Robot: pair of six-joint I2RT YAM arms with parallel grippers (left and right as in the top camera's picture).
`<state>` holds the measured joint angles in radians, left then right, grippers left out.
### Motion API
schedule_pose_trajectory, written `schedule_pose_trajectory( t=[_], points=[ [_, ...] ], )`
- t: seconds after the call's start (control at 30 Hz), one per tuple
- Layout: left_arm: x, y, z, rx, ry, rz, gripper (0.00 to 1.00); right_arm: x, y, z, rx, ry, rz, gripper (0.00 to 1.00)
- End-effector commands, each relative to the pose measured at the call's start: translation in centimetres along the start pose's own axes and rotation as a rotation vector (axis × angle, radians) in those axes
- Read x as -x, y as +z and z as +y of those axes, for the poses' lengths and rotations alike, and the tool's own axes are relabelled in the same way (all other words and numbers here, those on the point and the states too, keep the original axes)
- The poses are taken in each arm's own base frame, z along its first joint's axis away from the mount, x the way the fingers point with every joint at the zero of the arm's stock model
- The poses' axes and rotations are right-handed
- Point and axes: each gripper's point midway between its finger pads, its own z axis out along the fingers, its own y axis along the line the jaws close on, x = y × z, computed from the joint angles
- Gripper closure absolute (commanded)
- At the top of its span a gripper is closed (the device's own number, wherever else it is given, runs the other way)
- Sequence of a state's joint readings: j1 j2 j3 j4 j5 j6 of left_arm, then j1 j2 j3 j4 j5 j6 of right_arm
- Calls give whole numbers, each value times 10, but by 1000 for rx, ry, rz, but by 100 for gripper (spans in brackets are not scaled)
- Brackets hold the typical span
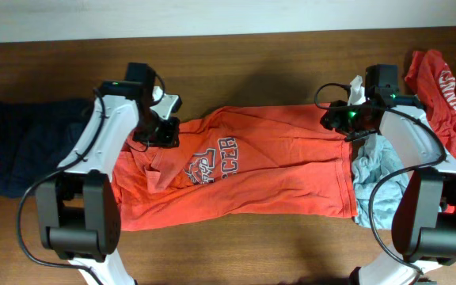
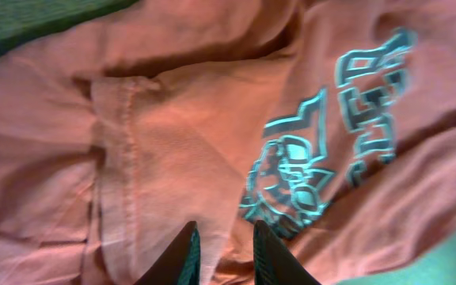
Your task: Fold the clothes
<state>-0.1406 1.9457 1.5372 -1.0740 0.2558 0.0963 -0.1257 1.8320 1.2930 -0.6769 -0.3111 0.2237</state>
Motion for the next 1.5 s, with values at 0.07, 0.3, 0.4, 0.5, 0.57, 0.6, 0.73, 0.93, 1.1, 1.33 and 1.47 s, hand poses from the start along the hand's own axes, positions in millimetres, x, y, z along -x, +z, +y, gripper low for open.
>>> schedule_pose_trajectory(
  t=[0.07, 0.3, 0.4, 0.5, 0.57, 0.6, 0.73, 0.93, 1.1, 1.33, 1.47],
  points=[
    [13, -10, 43, 224, -87, -65, 63, 5, 0, -3, -8, -4, -11, 47],
    [17, 34, 35, 69, -20, -16, 60, 5, 0, -3, -8, -4, -11, 47],
    [17, 54, 33, 20, -19, 10, 60, 5, 0, -3, -8, -4, -11, 47],
    [17, 61, 30, -10, -4, 14, 61, 5, 0, -3, -8, -4, -11, 47],
    [18, 61, 29, -14, -4, 13, 67, 5, 0, -3, -8, -4, -11, 47],
    [18, 61, 29, -14, -4, 13, 69, 5, 0, -3, -8, -4, -11, 47],
    [19, 59, 29, -13, -3, 8, 83, 5, 0, -3, -8, -4, -11, 46],
    [21, 34, 14, -16, 12, 18, 98, 6, 0, -3, -8, -4, -13, 40],
    [3, 23, -12, -27, 41, 90, 99, 6, 0, -2, -7, -5, -16, 40],
    [-14, 26, -36, -50, 71, 164, 89, 7, -1, -2, -7, -6, -19, 39],
    [-10, 27, -23, 26, 49, 152, 76, 7, -1, -2, -7, -6, -19, 39]
  ],
)
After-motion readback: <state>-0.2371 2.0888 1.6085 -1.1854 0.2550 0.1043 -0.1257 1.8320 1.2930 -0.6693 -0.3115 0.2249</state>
